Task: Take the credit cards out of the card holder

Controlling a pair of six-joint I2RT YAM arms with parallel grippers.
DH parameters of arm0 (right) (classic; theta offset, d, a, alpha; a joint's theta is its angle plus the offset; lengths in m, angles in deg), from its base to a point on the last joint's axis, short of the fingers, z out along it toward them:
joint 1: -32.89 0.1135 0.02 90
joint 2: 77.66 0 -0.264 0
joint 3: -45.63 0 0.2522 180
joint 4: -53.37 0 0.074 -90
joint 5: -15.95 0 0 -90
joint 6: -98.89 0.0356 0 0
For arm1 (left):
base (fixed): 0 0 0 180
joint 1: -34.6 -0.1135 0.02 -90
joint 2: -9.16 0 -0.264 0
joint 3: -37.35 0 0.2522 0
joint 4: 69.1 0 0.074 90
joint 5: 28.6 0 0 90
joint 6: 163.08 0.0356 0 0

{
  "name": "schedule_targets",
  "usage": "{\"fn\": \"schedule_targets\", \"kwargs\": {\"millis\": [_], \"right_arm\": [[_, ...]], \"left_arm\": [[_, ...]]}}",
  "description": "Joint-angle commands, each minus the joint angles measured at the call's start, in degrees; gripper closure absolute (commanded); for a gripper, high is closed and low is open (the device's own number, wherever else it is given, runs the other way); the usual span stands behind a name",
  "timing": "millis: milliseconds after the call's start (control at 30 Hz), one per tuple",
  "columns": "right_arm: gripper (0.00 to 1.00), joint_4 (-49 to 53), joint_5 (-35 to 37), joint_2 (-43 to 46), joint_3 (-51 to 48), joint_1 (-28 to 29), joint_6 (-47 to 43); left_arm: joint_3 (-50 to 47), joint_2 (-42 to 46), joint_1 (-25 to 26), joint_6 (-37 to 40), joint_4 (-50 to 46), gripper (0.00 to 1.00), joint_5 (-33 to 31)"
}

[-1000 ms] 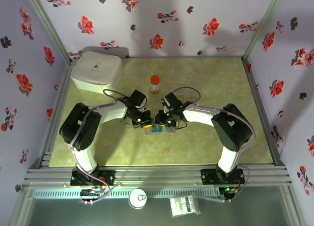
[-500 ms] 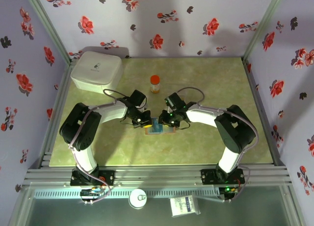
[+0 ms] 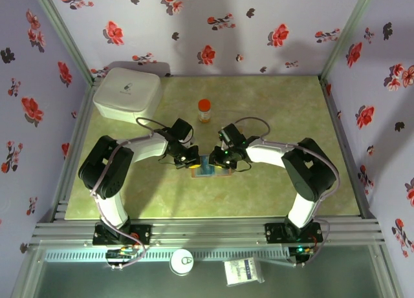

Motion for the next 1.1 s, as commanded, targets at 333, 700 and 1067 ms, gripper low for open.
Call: {"fn": "schedule_targets", "kwargs": {"millis": [333,700,1067], "right_arm": [[0.80,-7.80,-5.11,-0.29,-3.61,-1.33,3.75],[0.80,-15.50,-8.58,-1.66,-6.71,-2.13,6.84],[0.90,-18.21,-9.29,0.87,-8.53,-2.88,7.53]], "left_arm": [[0.10,-2.30,0.09,1.20,-2.45,1.00,-1.18],[-0.16,-2.98,0.09,1.47,-3.25,1.00,-1.19],[-0.16,-2.59,0.14,1.45,-3.55,1.00,-1.29]]}}
